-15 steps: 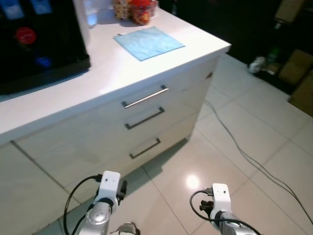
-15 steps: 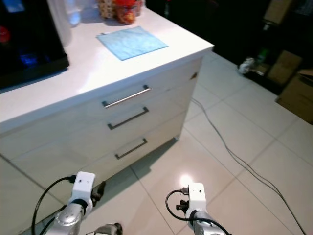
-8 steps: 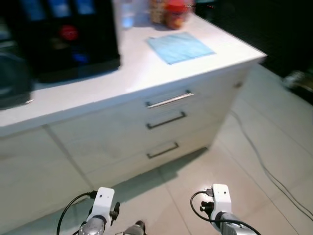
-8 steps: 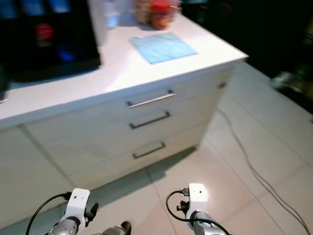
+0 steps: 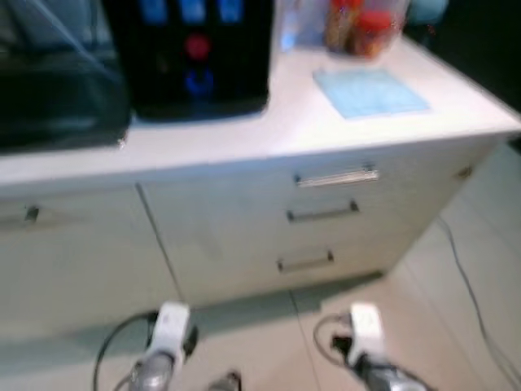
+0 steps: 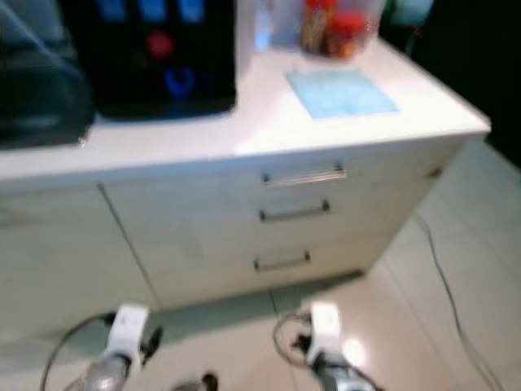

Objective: Kitchen organization

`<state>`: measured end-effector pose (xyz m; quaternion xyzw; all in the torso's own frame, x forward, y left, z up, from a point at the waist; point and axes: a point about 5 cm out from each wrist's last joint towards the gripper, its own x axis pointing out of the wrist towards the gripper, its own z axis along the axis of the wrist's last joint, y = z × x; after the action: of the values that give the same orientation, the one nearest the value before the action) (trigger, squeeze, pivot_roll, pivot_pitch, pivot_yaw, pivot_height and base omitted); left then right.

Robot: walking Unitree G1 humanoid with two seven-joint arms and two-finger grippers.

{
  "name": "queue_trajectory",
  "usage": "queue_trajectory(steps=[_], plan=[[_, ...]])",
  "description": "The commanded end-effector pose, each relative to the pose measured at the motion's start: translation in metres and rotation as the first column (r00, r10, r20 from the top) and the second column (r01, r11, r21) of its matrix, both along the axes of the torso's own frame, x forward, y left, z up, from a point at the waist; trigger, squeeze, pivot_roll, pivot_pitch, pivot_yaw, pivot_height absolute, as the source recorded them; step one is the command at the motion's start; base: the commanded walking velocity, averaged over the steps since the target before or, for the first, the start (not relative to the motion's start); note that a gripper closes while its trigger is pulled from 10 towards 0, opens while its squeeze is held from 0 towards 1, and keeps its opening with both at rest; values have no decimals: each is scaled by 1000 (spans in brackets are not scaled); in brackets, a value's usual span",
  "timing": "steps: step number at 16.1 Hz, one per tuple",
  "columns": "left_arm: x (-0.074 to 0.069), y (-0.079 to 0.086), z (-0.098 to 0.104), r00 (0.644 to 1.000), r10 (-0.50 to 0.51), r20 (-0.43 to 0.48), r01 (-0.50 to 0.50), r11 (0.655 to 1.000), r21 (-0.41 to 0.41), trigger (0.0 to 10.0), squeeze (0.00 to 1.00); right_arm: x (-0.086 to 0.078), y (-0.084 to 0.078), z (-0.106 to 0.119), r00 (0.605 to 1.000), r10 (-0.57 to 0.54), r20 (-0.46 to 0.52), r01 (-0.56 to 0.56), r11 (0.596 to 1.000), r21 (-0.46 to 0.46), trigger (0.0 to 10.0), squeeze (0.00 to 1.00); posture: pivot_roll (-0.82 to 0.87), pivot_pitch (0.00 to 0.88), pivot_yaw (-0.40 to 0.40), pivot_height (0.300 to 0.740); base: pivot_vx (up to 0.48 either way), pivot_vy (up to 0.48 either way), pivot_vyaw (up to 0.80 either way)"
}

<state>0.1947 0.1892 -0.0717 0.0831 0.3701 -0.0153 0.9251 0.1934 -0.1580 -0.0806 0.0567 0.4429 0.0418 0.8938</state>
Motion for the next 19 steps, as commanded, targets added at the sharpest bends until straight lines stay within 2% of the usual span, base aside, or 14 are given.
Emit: queue_trajectory(steps=[1, 9, 10, 11, 12, 14, 19], plan=[[-2, -5, -2, 1000, -4, -2, 4, 1000, -8, 10000, 0, -2, -7, -1, 1000, -1, -10, 1, 1000, -15, 10000, 0, 2, 38, -27, 740, 0, 0, 800], [6, -7, 4, 998, -12, 55, 13, 1000, -13, 10000, 0, -1, -6, 0, 1000, -1, -9, 1, 1000, -12, 10000, 0, 3, 39, -26, 740, 0, 0, 800], [9, -9, 7, 997, -15, 82, 17, 1000, -16, 10000, 0, -1, -7, 0, 1000, -10, -7, 10, 1000, -9, 10000, 0, 3, 39, -26, 740, 0, 0, 0], [6, -6, 5, 998, -10, 61, 11, 1000, -14, 10000, 0, -1, -6, 0, 1000, -15, -4, 15, 1000, -1, 10000, 0, 3, 40, -27, 740, 0, 0, 0], [-4, -2, -2, 1000, 2, -1, -2, 1000, -9, 10000, 0, -1, -6, 0, 1000, -16, -3, 16, 1000, 1, 10000, 0, 5, 39, -29, 740, 0, 0, 0], [-5, 0, -3, 1000, 10, -7, -10, 1000, -7, 10000, 0, -1, -7, 0, 1000, -25, 6, 25, 1000, 3, 10000, 0, 4, 39, -30, 740, 0, 0, 0], [14, 0, 14, 985, 63, 161, -56, 997, -49, 10000, 0, 1, -8, 2, 999, -41, 32, 41, 999, 12, 10000, 0, 5, 38, -32, 740, 0, 0, 0]])
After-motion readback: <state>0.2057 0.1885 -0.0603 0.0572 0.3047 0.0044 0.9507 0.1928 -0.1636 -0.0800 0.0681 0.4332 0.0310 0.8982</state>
